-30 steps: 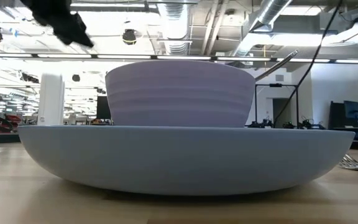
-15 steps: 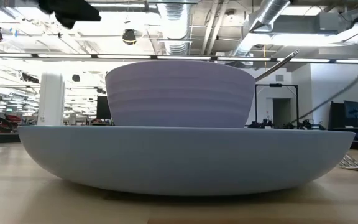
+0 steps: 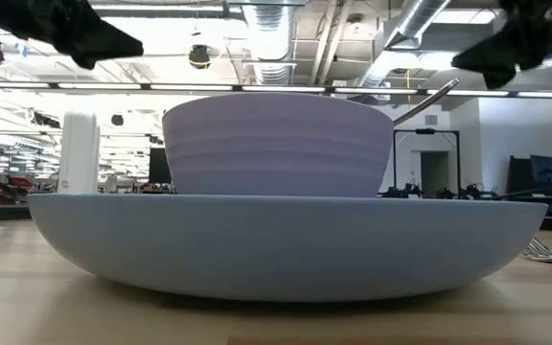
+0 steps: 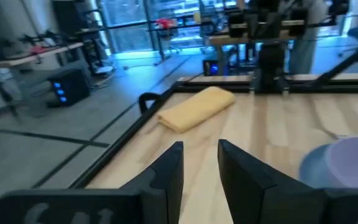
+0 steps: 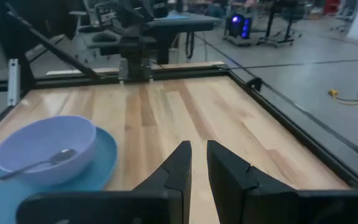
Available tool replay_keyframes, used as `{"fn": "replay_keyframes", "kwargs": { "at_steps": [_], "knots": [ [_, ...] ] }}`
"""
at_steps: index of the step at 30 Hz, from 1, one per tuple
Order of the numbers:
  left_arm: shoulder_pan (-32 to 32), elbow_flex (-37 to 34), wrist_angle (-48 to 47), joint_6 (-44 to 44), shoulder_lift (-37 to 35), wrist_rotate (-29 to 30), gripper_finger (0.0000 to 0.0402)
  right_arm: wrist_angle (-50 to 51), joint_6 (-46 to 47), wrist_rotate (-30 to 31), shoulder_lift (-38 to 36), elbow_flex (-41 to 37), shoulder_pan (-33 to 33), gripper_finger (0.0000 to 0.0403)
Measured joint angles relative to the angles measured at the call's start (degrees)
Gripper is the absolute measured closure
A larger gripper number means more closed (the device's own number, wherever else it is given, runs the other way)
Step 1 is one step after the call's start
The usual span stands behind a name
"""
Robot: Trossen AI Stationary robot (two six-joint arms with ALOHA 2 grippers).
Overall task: Set table place
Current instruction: Return to Home Position
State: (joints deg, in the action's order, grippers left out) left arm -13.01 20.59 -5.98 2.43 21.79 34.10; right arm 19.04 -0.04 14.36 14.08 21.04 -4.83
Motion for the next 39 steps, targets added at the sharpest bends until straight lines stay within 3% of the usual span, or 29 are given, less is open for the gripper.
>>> {"fn": "replay_keyframes", "kwargs": {
  "at_steps": [9, 25, 31, 39],
  "knots": [
    [4.89, -6.65, 2.09, -1.33, -6.77, -2.73, 0.0311, -0.57, -0.46, -4.44, -14.18, -7.48, 4.42, 0.0328],
    [6.05, -17.46, 6.74, 1.08, -20.38, -3.65, 0.0311, -3.56, 0.42, -3.86, -13.97, -12.99, 5.73, 0.0328],
    [6.05, -18.78, 7.59, -0.11, -21.43, -3.28, 0.0311, -9.21, 1.14, -3.87, -13.87, -16.85, 5.73, 0.0328],
    [6.05, -18.78, 7.44, -0.01, -21.43, -3.22, 0.0311, -9.63, 1.25, -3.88, -13.96, -16.94, 5.73, 0.0328]
  ]
}}
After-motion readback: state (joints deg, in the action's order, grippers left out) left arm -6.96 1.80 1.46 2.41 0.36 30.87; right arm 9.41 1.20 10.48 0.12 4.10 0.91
